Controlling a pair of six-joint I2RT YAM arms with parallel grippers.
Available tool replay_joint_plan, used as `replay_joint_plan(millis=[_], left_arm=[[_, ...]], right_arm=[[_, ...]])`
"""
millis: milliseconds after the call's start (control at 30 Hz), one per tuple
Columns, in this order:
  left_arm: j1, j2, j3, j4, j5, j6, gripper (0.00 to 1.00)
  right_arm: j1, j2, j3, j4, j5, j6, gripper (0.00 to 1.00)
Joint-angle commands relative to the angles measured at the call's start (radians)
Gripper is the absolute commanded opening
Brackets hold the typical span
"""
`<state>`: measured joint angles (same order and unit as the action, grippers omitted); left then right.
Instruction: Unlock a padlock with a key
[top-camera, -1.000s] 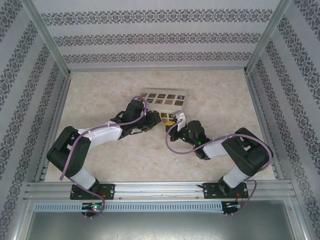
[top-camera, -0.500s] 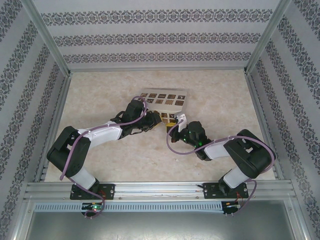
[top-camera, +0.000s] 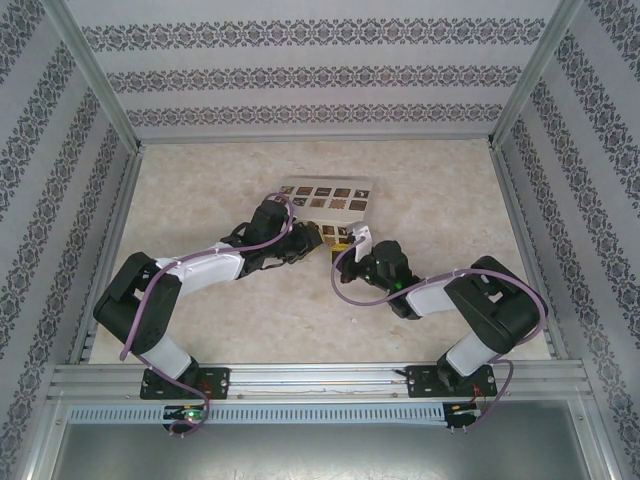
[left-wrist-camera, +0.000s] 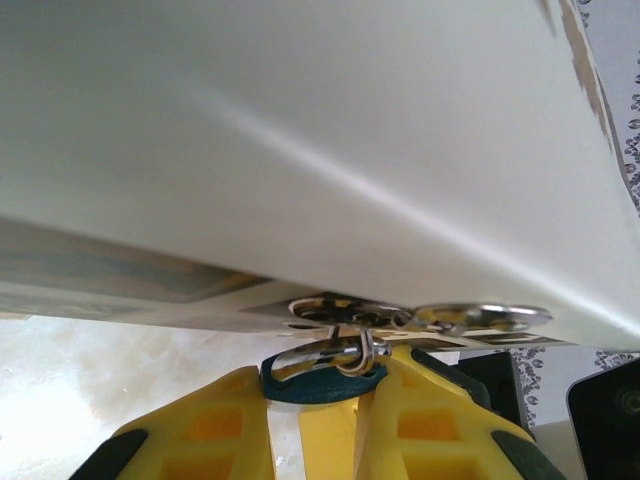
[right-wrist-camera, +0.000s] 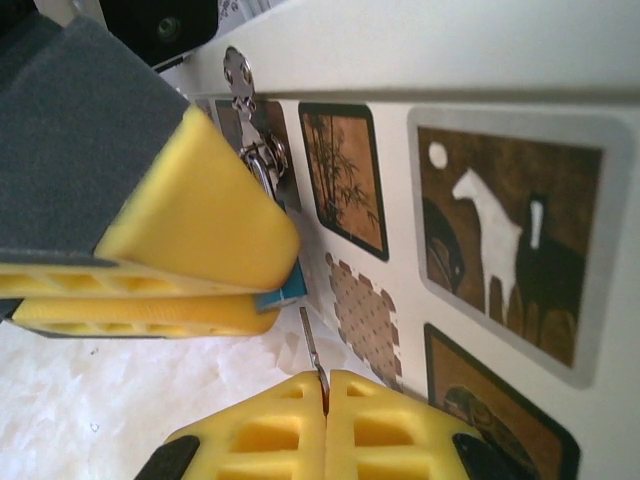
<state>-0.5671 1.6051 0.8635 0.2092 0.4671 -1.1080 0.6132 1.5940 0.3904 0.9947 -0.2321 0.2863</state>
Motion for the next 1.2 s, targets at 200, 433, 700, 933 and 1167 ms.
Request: replay_joint_plan(millis=[200, 433, 700, 933, 1167], left_arm=[[0.004, -0.04, -0.008, 0.044, 0.059, -0.003, 0.16], [0.016, -0.056, -0.016, 0.034, 0.05, 0.001, 0.17], [0.034, -0.096, -0.035, -0.009, 0.014, 0.042, 0.19], [0.056, -0.161, -0.054, -0.059, -0.05, 0.103, 0.28], [0.082, -0.294, -0.116, -0.153, -0.212, 0.246, 0.45]], right_arm=[[0.012, 0.02, 0.029, 0.088, 0.035, 0.029, 0.0], [0.005, -0.002, -0.011, 0.088, 0.072, 0.028, 0.0], [-0.004, -0.013, -0.015, 0.063, 0.07, 0.025, 0.0], [-0.05, -0.063, 0.014, -0.049, 0.042, 0.06, 0.0], [-0.12, -0.11, 0.191, -0.353, -0.07, 0.067, 0.0]])
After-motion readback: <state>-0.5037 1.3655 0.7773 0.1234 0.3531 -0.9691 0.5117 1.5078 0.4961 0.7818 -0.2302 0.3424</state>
